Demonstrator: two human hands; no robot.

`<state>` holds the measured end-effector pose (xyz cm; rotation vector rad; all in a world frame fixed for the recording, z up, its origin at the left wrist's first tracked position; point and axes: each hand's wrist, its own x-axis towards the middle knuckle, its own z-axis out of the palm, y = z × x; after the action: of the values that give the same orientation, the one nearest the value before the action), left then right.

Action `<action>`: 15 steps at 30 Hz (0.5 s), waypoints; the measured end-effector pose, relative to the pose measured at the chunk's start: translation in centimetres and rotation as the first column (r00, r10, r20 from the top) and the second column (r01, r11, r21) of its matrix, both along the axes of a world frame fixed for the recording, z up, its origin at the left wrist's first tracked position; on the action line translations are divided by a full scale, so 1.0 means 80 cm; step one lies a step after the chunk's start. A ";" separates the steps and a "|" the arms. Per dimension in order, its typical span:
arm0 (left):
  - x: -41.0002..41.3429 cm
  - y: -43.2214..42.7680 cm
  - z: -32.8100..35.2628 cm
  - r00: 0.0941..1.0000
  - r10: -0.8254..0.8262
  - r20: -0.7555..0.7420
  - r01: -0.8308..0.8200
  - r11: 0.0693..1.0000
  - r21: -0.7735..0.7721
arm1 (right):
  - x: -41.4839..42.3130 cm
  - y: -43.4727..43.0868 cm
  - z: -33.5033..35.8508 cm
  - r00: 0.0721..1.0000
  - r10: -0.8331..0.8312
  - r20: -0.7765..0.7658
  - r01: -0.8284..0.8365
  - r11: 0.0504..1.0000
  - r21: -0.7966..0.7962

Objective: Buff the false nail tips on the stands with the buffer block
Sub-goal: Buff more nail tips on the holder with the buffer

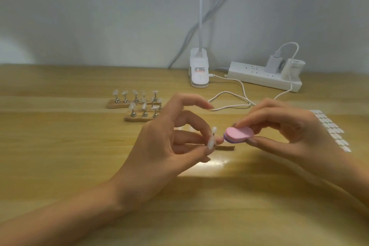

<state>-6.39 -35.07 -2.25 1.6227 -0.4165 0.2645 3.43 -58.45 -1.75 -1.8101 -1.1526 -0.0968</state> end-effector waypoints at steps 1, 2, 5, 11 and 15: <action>0.001 0.000 0.004 1.000 0.002 0.028 -0.004 0.999 0.038 | 0.005 -0.004 0.001 1.000 0.006 -0.004 -0.006 0.999 -0.049; 0.001 0.000 0.009 0.998 0.005 0.055 -0.009 0.997 0.074 | 0.009 -0.007 0.002 1.000 0.012 -0.015 -0.014 0.996 -0.084; 0.005 -0.004 0.020 0.994 0.012 0.112 -0.026 0.992 0.123 | 0.016 -0.013 -0.001 0.992 0.013 -0.128 -0.022 0.997 -0.076; 0.023 -0.013 0.037 0.974 0.098 0.202 -0.134 0.975 0.176 | 0.024 -0.017 -0.015 0.988 -0.022 -0.150 0.005 0.993 -0.116; 0.036 -0.021 0.036 0.959 0.149 0.241 -0.206 0.950 0.235 | 0.027 -0.016 -0.020 0.985 -0.033 -0.170 0.015 0.994 -0.111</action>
<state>-3.52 -36.74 0.62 1.8987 -0.4890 0.5511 5.61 -59.77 -3.33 -1.8890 -1.0311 0.1088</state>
